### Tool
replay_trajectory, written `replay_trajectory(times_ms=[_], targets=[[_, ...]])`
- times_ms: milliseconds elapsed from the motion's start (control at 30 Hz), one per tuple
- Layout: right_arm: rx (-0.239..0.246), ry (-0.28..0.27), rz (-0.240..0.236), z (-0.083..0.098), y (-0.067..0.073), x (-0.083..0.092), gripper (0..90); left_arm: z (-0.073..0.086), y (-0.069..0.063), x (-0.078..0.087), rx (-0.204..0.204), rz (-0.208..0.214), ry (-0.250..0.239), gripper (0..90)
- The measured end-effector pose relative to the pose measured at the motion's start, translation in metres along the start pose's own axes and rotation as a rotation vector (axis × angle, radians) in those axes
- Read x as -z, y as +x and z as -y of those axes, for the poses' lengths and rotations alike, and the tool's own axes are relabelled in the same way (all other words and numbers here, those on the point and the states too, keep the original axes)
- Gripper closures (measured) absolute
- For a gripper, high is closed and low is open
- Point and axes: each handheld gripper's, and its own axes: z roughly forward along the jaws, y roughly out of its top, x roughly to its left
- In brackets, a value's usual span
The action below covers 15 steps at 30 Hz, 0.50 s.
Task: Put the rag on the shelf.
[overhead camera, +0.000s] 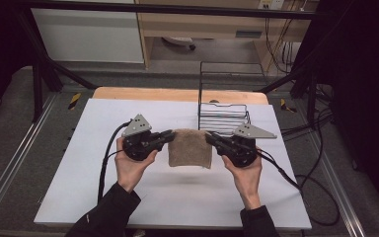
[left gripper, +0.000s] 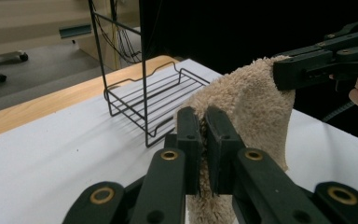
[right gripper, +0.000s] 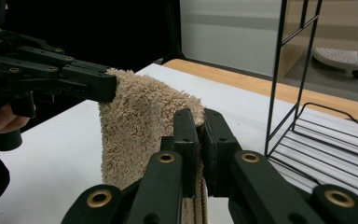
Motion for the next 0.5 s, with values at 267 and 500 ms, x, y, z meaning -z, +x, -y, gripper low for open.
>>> replay_trajectory(times_ms=[267,500], targets=[[0.011,-0.029,0.024,-0.008,-0.006,0.010,85.4,-0.012,-0.004,-0.010,0.003,0.001,-0.033,84.4],[0.017,-0.057,0.048,-0.015,-0.012,0.019,85.4,-0.025,-0.007,-0.019,0.001,0.011,-0.069,84.4]])
